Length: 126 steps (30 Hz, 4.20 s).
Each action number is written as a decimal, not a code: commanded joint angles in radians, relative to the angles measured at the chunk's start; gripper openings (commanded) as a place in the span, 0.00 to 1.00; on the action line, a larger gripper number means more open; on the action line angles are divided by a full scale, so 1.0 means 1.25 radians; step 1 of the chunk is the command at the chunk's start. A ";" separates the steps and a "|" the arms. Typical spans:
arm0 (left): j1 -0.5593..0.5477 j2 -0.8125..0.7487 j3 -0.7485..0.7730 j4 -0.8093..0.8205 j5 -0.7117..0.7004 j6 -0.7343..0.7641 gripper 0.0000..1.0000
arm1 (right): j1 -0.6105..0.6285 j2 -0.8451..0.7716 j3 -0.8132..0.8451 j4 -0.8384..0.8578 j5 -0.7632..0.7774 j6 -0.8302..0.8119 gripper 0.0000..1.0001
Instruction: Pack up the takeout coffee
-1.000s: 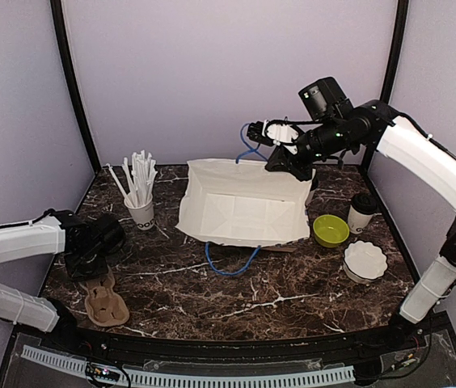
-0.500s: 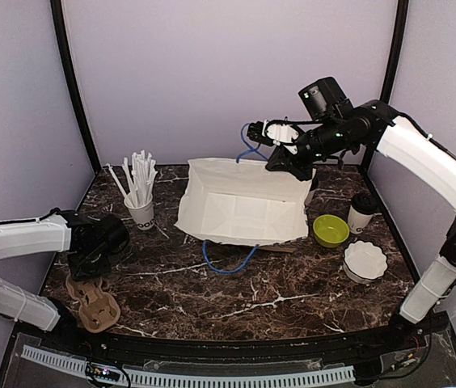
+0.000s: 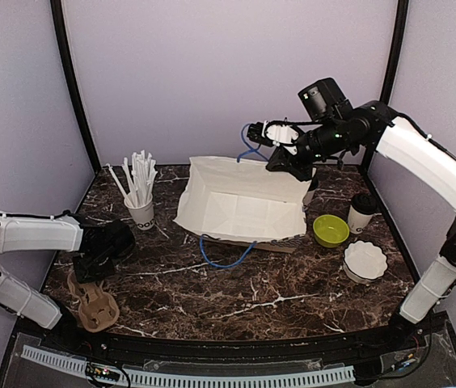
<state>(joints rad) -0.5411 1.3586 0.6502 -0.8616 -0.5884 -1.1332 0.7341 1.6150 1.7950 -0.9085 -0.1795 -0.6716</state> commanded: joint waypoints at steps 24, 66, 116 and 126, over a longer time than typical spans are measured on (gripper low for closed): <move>0.006 -0.108 -0.107 0.502 0.390 0.385 0.00 | 0.004 -0.010 -0.017 0.034 0.027 0.011 0.00; 0.002 0.032 0.276 0.080 0.440 1.001 0.04 | 0.002 -0.037 -0.035 0.046 0.057 -0.005 0.00; 0.005 -0.045 0.173 0.099 0.439 1.266 0.59 | -0.008 -0.005 -0.023 0.044 0.052 -0.001 0.00; 0.005 0.016 0.175 0.100 0.442 1.281 0.49 | -0.008 0.000 -0.004 0.035 0.051 -0.003 0.00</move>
<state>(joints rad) -0.5373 1.3643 0.8795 -0.7082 -0.0429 0.4435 0.7300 1.6058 1.7611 -0.8757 -0.1013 -0.6762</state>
